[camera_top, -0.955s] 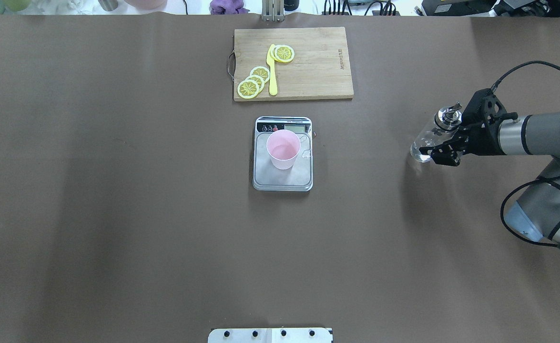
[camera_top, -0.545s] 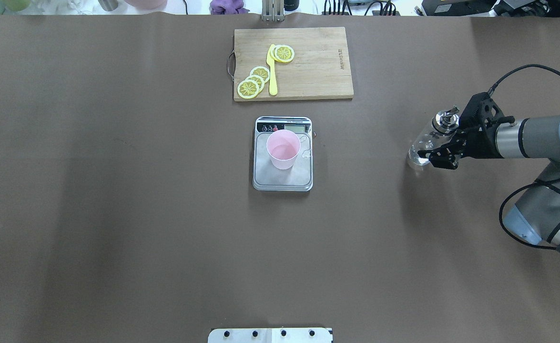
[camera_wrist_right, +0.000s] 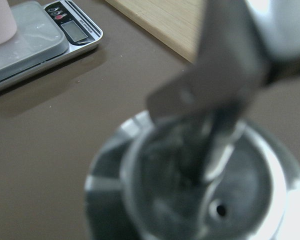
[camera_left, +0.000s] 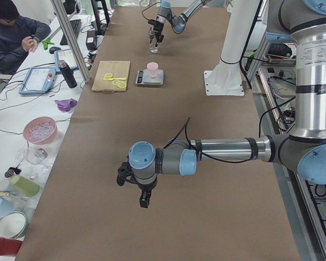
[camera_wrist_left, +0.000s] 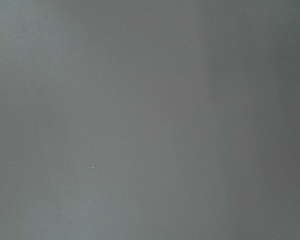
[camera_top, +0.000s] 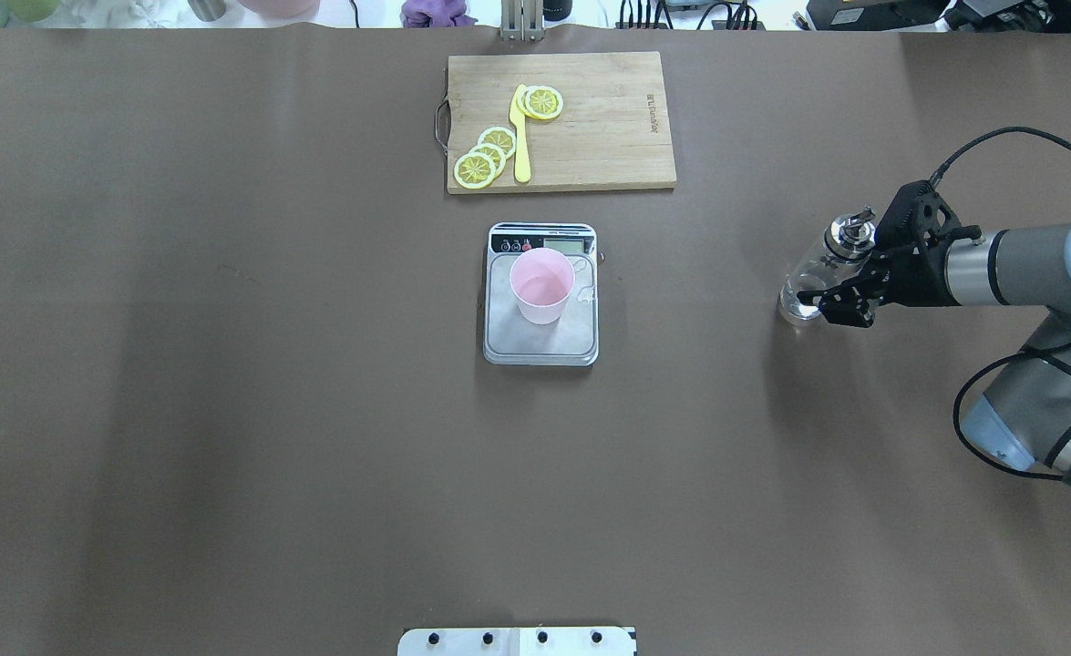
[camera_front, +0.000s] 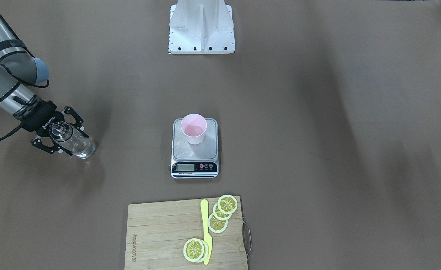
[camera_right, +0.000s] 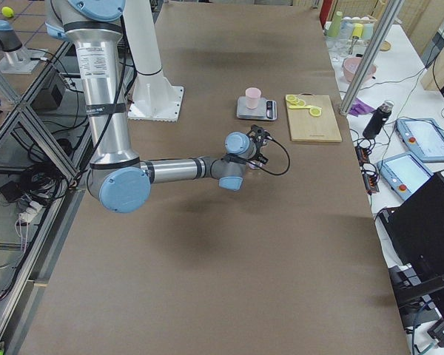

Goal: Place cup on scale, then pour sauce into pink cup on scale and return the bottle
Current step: 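Lower the glass dispenser onto the table with the right gripper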

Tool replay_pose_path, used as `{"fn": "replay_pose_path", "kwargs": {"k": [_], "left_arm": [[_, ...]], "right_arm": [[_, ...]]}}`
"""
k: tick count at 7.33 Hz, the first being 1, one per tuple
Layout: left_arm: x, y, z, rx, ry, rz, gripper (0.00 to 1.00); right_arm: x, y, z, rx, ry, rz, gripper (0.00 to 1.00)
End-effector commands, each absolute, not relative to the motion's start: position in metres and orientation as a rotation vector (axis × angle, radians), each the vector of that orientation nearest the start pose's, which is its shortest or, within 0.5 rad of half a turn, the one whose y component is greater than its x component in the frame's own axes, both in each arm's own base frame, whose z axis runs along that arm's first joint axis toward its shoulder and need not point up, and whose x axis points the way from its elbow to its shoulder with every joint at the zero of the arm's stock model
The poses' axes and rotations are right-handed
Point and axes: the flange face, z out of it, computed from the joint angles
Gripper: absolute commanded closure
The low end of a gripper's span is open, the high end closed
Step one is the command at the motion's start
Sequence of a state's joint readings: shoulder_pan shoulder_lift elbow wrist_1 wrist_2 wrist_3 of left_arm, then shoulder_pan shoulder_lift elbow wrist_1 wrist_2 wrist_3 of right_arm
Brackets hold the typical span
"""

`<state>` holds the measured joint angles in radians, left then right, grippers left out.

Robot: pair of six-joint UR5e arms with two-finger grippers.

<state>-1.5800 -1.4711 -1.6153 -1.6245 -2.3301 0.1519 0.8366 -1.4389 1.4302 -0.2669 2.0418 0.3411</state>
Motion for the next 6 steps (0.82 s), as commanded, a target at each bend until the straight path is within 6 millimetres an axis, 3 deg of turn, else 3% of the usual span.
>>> {"fn": "replay_pose_path", "kwargs": {"k": [1, 4, 5, 6], "left_arm": [[-0.069, -0.448, 0.679, 0.06, 0.758, 0.135, 0.01], [-0.069, -0.45, 0.679, 0.061, 0.758, 0.134, 0.01], [-0.069, -0.45, 0.679, 0.061, 0.757, 0.136, 0.01], [-0.069, -0.45, 0.678, 0.062, 0.757, 0.135, 0.01]], "right_arm": [[-0.312, -0.474, 0.519, 0.895, -1.008, -0.646, 1.0], [-0.316, -0.475, 0.515, 0.897, -1.01, -0.656, 1.0], [-0.318, -0.478, 0.511, 0.896, -1.017, -0.646, 0.41], [-0.319, -0.478, 0.509, 0.9, -1.018, -0.648, 0.01]]}}
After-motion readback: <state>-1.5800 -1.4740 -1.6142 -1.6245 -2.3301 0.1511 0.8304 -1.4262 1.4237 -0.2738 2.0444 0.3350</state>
